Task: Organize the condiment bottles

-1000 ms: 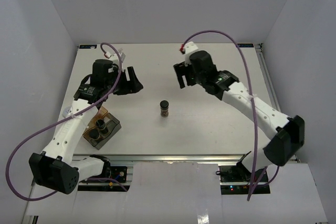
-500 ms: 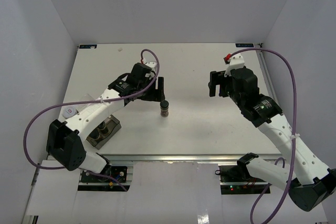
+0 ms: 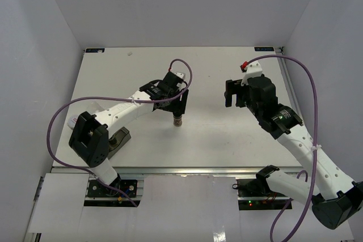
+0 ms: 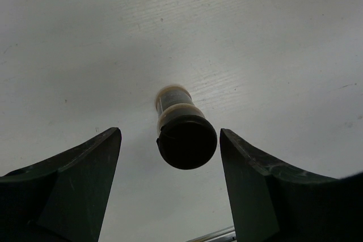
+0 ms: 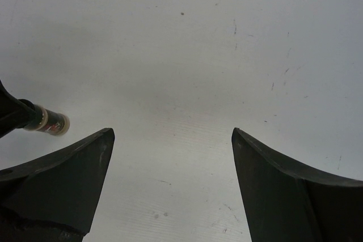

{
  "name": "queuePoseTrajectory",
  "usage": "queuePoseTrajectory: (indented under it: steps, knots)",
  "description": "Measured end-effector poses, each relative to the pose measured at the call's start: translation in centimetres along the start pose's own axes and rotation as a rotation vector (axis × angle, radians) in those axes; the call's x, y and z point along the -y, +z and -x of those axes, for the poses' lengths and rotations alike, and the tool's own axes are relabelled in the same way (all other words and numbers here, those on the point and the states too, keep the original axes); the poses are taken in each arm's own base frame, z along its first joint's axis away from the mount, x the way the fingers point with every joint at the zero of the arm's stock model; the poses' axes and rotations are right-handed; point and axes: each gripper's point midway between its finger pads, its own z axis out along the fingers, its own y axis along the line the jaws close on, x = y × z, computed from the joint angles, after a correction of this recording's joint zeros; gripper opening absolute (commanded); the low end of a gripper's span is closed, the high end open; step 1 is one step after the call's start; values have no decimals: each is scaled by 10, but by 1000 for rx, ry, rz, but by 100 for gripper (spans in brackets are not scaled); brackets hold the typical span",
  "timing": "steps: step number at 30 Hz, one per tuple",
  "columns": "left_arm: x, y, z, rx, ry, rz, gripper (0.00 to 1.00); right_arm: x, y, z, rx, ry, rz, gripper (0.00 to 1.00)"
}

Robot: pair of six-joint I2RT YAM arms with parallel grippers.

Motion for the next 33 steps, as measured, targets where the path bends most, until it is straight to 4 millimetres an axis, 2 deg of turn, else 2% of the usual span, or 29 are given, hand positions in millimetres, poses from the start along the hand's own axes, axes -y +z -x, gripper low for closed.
queuePoseTrajectory:
  steps: [18,26,30,33]
  knots:
    - [6,16,-19,-58,49,44,75,2,0,0,18,4,-8,92]
    - [8,20,-28,-89,63,53,73,2,1,-6,10,2,-10,92]
    - [7,23,-32,-105,65,62,65,2,2,-7,8,1,-10,92]
    - [6,24,-36,-120,63,73,51,2,2,-8,6,1,-10,92]
